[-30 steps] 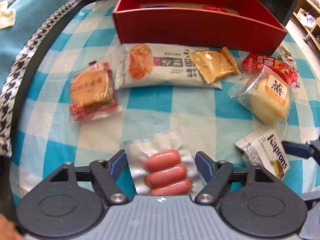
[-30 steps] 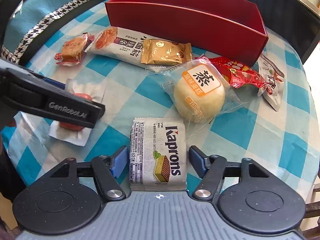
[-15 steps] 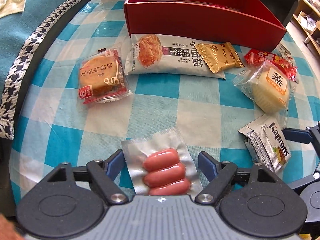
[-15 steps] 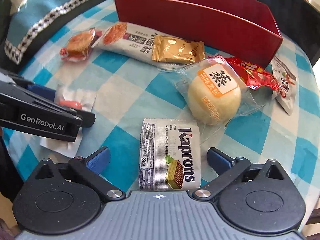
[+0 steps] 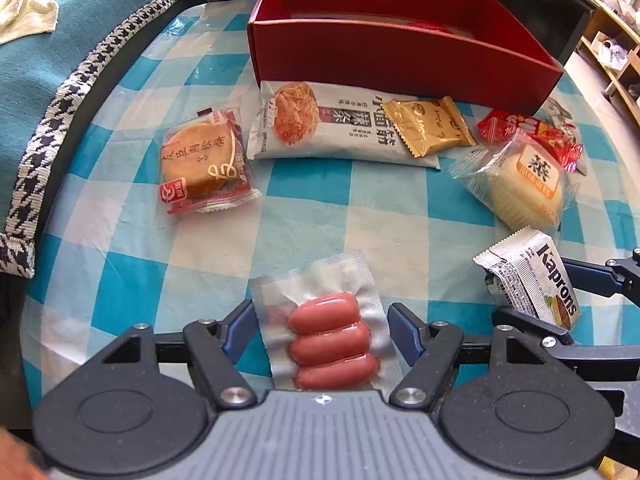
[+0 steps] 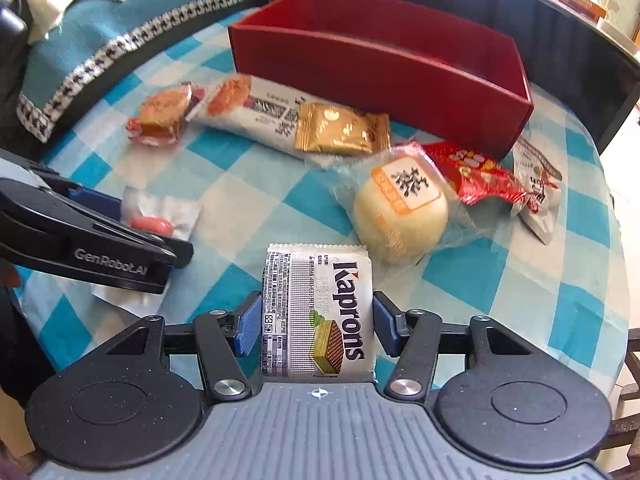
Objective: Organize snacks
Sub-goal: 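Lift the Kaprons packet with the right gripper while the left gripper grasps the sausage pack, then carry the sausage pack in the left gripper and Kaprons packet in the right over the red box, then lower both packets into the red box and open both grippers, then move the left gripper to the round pastry packet while the right gripper nears the steamed-cake packet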
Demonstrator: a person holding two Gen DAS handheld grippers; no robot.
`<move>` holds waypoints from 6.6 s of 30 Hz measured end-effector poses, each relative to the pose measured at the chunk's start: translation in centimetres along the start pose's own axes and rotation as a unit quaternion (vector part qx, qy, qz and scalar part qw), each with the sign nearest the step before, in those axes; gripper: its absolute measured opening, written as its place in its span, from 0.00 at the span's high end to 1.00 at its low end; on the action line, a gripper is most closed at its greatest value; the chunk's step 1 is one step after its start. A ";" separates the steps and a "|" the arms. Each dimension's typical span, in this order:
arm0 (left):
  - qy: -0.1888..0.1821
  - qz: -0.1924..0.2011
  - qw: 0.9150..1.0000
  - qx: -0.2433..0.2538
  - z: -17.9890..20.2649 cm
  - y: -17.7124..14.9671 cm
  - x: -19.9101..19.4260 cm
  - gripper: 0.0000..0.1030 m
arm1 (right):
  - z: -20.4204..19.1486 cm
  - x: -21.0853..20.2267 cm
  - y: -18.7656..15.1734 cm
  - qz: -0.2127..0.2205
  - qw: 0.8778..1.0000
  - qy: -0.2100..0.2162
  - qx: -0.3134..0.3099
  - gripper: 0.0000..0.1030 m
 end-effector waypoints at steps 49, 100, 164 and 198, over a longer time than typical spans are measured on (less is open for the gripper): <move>-0.015 0.090 0.996 0.017 1.5 5.1 -3.3 0.04 | 2.7 -2.7 5.0 0.084 0.995 -0.004 0.053 0.38; 0.020 0.167 0.985 0.042 2.3 19.3 -1.5 0.05 | 8.6 0.7 16.0 0.146 0.985 -0.032 0.081 0.37; 0.043 0.113 0.992 0.039 1.1 21.8 5.2 0.01 | 10.4 7.9 17.7 0.107 0.990 -0.042 0.076 0.26; 0.033 0.056 0.996 -0.054 -7.6 12.2 1.4 0.00 | 4.4 1.4 9.7 0.074 0.996 -0.009 0.057 0.22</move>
Point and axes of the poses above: each gripper's, at about its wrist camera, not at the fingertips, and x roughly the way its jaws point, z to its right, y to its top, the point moved 5 cm from there along x, roughly the way its jaws point, and after that the axes turned 2 degrees about -y, right-handed, at the moved point
